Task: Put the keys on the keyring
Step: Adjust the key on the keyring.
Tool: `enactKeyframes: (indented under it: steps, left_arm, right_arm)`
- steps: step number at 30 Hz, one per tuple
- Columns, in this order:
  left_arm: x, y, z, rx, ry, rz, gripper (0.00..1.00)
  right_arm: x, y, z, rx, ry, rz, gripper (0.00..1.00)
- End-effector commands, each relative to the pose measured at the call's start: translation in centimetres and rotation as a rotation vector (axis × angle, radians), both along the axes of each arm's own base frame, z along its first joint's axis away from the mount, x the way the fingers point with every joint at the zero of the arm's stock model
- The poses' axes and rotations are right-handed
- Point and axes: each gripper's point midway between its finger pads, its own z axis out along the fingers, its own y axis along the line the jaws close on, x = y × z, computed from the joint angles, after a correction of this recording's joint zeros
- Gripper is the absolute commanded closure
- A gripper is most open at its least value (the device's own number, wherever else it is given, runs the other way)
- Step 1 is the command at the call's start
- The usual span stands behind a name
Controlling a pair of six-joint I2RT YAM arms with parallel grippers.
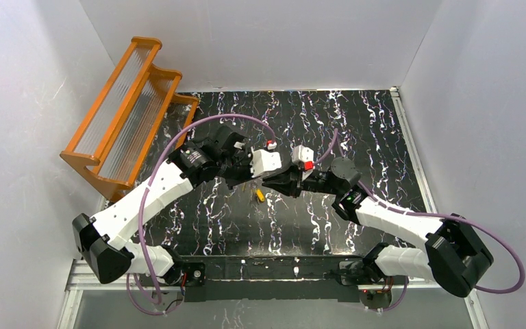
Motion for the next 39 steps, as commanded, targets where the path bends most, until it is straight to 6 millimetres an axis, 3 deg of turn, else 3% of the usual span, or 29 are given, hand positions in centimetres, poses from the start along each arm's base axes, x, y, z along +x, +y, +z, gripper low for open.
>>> enactKeyframes:
  steps: [1, 12, 18, 25, 32, 35, 39]
  left_arm:
    - [-0.7, 1.7, 1.6, 0.071, -0.018, -0.012, 1.00]
    - [-1.3, 0.3, 1.5, -0.008, -0.001, -0.048, 1.00]
    - [-1.5, -0.1, 1.3, -0.028, 0.008, -0.058, 1.00]
    - [-1.6, -0.3, 1.2, -0.037, 0.013, -0.068, 1.00]
    - [-1.8, -0.8, 1.4, -0.067, 0.017, -0.079, 1.00]
    - [-1.9, -0.8, 1.4, -0.070, 0.016, -0.079, 1.00]
    - [-2.0, -0.4, 1.2, -0.080, 0.006, -0.060, 0.98]
  right_arm:
    - [0.0, 0.5, 1.6, 0.058, -0.041, 0.021, 0.78]
    - [0.4, 1.8, 0.8, 0.079, -0.009, 0.069, 0.69]
    - [0.5, 2.4, 1.4, 0.100, -0.013, 0.098, 0.68]
    - [1.0, 2.6, 1.8, 0.117, -0.027, 0.079, 0.60]
    - [1.2, 3.2, 1.1, 0.096, -0.021, 0.107, 0.82]
    - [1.3, 3.3, 0.9, 0.092, -0.022, 0.106, 0.99]
    - [1.1, 3.2, 1.3, 0.099, -0.035, 0.107, 0.99]
